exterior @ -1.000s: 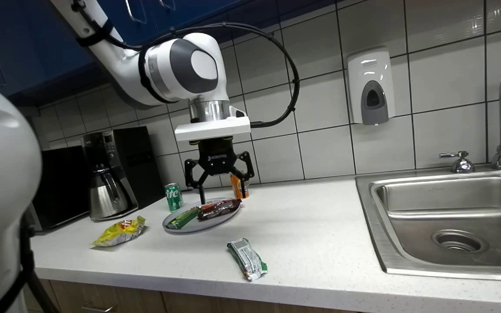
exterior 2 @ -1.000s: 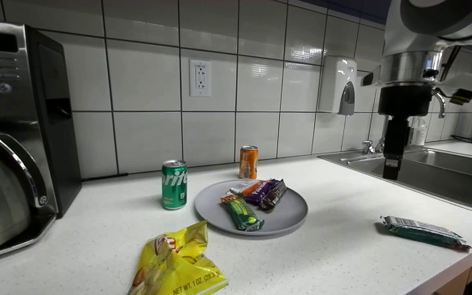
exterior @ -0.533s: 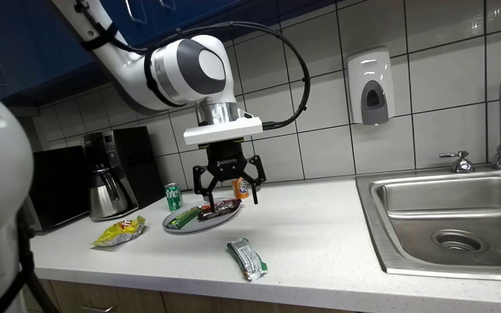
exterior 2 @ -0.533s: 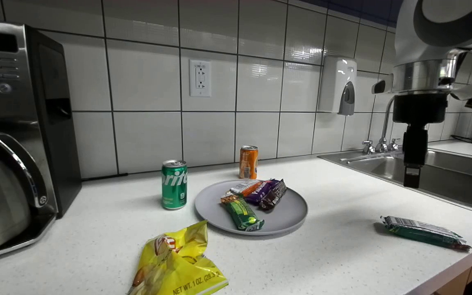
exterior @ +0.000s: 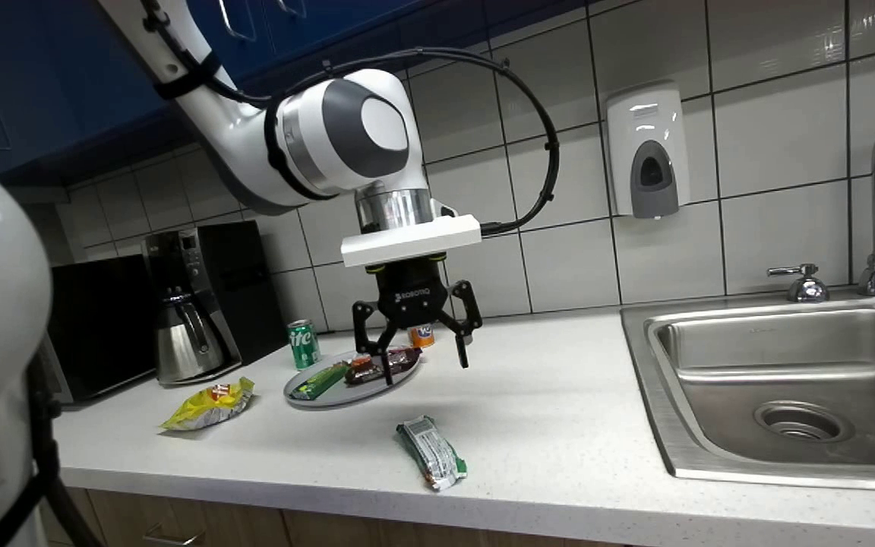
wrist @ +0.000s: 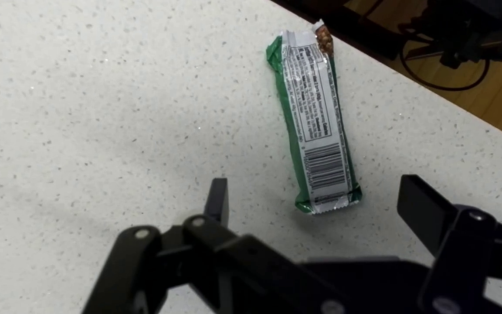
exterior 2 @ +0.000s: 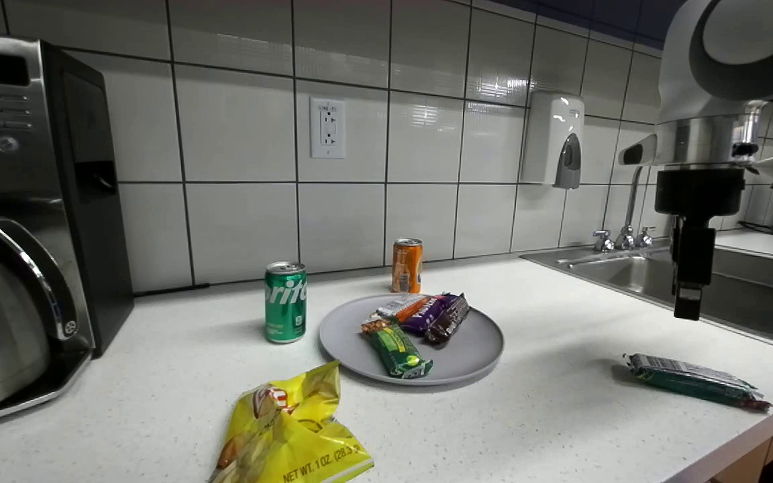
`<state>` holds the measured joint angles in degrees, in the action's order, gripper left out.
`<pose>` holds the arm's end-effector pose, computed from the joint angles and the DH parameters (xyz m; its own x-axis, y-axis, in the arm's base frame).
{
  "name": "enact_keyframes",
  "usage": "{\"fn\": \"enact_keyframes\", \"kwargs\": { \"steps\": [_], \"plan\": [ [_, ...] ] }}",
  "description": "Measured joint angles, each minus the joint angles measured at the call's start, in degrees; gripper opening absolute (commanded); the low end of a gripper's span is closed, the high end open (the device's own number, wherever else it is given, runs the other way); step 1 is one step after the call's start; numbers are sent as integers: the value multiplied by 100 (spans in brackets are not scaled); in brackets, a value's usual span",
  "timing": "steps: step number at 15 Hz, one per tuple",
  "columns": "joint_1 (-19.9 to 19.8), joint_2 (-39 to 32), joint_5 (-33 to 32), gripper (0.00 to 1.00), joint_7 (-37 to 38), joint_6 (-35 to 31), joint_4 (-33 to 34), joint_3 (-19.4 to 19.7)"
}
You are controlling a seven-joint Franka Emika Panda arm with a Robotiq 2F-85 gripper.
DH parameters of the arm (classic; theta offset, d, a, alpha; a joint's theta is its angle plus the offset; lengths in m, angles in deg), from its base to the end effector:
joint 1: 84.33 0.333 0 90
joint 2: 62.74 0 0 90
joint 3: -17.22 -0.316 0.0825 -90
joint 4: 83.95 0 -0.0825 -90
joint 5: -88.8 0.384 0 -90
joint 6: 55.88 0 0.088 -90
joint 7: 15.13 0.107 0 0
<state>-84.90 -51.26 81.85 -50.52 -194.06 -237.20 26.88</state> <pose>0.3954 -0.0694 0.2951 0.8568 0.5098 -0.0776 0.5110 -0.8596 -0.0043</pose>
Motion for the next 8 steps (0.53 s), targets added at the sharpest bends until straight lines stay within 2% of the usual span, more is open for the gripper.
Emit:
{"fn": "enact_keyframes", "kwargs": {
  "steps": [8],
  "plan": [
    [-1, -453, -20, 100, 0, -541, -92, -47]
  ]
}}
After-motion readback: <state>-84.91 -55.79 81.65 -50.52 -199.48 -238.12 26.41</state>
